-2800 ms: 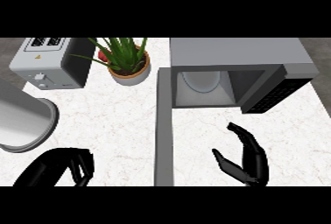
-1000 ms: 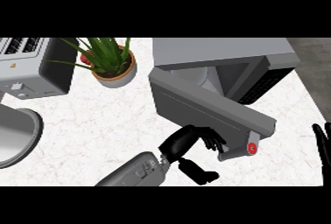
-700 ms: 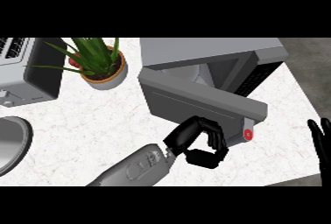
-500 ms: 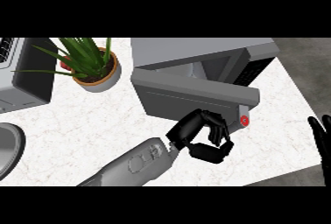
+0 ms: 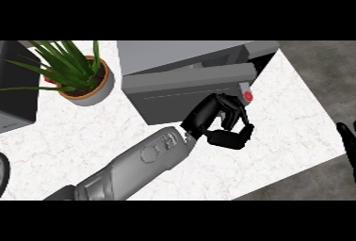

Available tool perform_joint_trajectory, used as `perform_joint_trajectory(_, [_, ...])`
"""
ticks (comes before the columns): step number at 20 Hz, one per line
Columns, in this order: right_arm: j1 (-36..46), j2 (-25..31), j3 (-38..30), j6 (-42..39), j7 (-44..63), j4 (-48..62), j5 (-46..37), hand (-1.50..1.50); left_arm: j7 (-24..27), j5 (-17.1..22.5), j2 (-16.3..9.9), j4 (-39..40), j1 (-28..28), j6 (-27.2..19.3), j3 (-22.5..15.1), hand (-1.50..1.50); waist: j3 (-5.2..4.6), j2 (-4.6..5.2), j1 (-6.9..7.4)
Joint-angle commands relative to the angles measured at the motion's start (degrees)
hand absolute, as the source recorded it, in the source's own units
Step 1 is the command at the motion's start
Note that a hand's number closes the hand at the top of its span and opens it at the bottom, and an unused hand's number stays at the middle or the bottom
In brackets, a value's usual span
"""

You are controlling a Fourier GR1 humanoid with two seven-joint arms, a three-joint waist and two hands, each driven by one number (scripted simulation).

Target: Pick up the milk, place it into the microwave and close the microwave

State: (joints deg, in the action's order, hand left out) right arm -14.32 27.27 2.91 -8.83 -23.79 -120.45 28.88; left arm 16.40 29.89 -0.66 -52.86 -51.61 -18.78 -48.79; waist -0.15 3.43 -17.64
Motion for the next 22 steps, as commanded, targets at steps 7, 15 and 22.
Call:
perform_joint_trajectory(7, [2.6, 2.9, -1.2, -1.4, 3.7, -2.3, 3.6, -1.5, 0.1, 5.1, 0.6, 5.9, -8.3, -3.1, 1.6, 1.5, 0.07, 1.37, -4.25])
perform_joint_trajectory(15, [3.6, 4.8, -3.0, -2.1, 5.2, -3.0, 5.5, -1.5, 0.9, 7.6, 0.5, 7.6, -9.9, -5.5, 1.4, 1.5, 0.16, 1.43, -6.44])
perform_joint_trajectory(22, [5.0, 6.9, -5.1, -2.3, 6.8, -2.7, 6.5, -1.5, 1.7, 8.9, 0.5, 6.9, -10.2, -8.0, 0.5, 1.5, 0.19, 1.52, -7.17])
